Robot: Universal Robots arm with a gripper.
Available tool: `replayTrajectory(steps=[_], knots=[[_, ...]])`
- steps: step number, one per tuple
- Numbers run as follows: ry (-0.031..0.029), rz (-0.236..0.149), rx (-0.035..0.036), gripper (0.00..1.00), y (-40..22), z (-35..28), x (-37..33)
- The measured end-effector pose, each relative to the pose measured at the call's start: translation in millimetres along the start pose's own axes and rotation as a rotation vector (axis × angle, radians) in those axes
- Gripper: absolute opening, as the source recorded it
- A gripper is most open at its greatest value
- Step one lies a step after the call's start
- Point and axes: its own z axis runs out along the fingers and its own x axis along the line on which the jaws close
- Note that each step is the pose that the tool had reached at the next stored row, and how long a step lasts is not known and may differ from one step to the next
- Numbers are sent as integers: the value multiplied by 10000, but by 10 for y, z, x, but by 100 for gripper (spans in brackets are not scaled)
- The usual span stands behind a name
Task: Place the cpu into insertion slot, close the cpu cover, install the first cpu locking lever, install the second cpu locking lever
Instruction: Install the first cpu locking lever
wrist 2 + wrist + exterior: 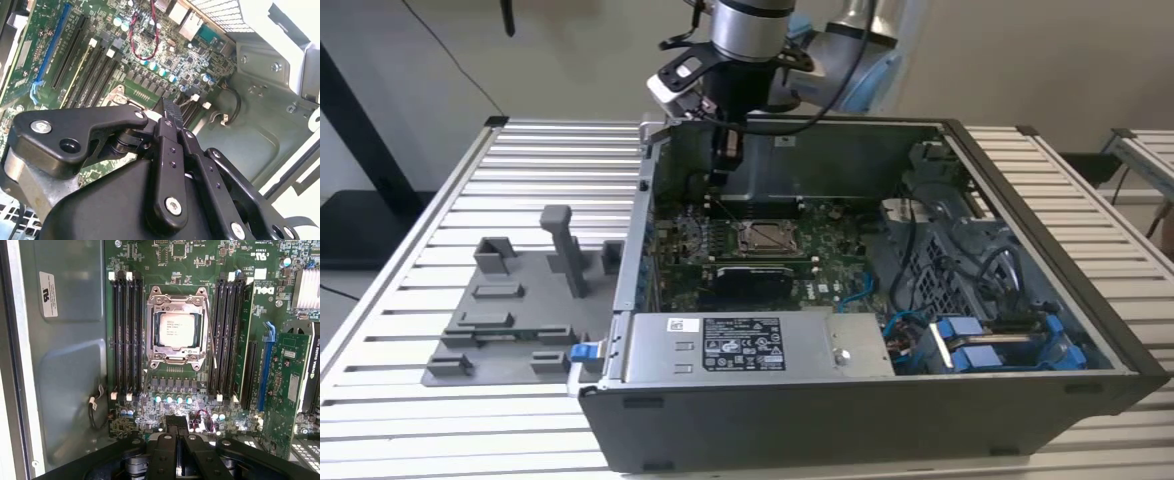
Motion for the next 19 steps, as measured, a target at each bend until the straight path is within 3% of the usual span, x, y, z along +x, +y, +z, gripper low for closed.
replayTrajectory(steps=[3, 7, 9, 14, 19], knots=[[1, -2, 1, 11, -40, 9, 1], [4, -3, 0, 11, -141, 42, 7], [38, -6, -1, 11, -156, 61, 8], [323, -48, -2, 11, -156, 95, 7], [547, -82, -2, 11, -174, 121, 5]])
